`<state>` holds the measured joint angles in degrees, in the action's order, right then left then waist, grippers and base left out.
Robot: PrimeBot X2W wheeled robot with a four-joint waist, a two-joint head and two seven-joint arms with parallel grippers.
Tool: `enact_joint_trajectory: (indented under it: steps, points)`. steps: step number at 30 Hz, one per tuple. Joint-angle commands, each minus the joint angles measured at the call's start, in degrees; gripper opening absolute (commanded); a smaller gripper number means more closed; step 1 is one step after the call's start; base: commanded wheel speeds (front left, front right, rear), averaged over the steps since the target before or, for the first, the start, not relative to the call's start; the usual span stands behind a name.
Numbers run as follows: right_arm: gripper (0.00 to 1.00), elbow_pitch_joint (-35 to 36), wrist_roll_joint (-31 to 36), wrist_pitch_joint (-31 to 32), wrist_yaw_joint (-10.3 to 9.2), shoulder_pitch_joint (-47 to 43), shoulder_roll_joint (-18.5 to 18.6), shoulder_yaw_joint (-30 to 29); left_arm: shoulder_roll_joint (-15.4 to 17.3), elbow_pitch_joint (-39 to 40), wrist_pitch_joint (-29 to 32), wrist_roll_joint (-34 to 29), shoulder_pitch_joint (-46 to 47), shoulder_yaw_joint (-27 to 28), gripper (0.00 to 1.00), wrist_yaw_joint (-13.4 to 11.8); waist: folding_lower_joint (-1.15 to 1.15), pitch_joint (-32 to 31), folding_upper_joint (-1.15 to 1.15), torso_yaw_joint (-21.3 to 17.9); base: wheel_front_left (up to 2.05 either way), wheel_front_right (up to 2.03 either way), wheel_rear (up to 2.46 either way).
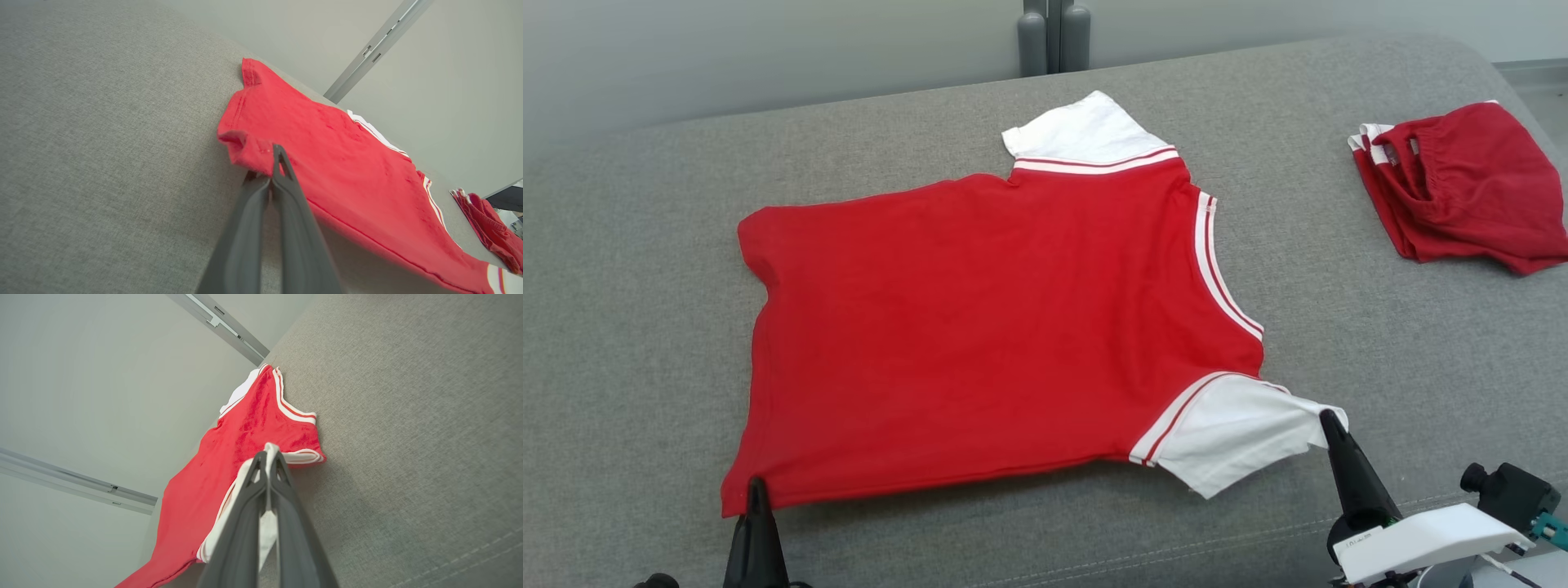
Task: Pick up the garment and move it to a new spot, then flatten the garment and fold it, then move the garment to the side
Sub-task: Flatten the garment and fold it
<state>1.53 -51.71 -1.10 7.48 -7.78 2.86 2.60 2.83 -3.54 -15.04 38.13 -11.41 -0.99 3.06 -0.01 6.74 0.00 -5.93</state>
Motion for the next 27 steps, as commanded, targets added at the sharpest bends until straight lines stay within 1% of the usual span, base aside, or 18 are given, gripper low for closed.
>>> enact_joint_trajectory:
  steps: [1,6,8,10,15,20,27]
  points:
    - [0.0,-0.41,0.36,-0.16,0.02,0.82,0.09,0.32,0.16,-0.31,-0.16,-0.55,0.9,-0.06,0.0,0.47,0.01,-0.14,0.0,0.23,0.0,0.0,0.0]
    - [0.0,-1.94,0.26,-0.18,0.02,2.86,0.12,1.37,0.16,-1.72,-0.16,-0.48,3.22,-0.68,0.0,0.99,0.01,-0.53,0.0,1.14,0.0,0.0,0.0]
    - [0.0,-2.99,0.01,-0.19,0.02,4.04,0.12,1.24,0.16,-2.44,-0.16,0.69,4.6,-1.15,0.0,1.02,0.01,-0.67,0.0,1.53,0.0,0.0,0.0]
    - [0.0,-4.51,-0.14,-0.38,0.02,5.56,0.12,0.73,0.16,-4.0,-0.14,2.31,6.21,-1.83,0.0,0.49,0.01,-0.84,0.0,1.93,0.0,0.0,0.0]
    - [0.0,-10.57,-1.02,-0.84,0.02,10.79,0.13,-0.92,0.17,-9.32,0.05,5.97,12.03,-2.5,0.0,-0.58,0.01,-0.92,0.0,2.55,0.0,0.0,0.0]
    - [0.0,-16.81,-2.34,-1.16,0.02,16.71,0.13,-0.61,0.18,-15.08,-0.02,7.7,18.0,-2.61,0.0,-0.73,0.01,-0.36,0.0,2.97,0.0,0.0,0.0]
    - [0.0,-27.67,-1.7,-2.57,0.02,26.07,0.15,0.2,0.26,-24.78,0.14,6.08,26.78,-4.12,0.0,-0.52,0.01,1.51,0.0,3.28,0.0,0.0,0.0]
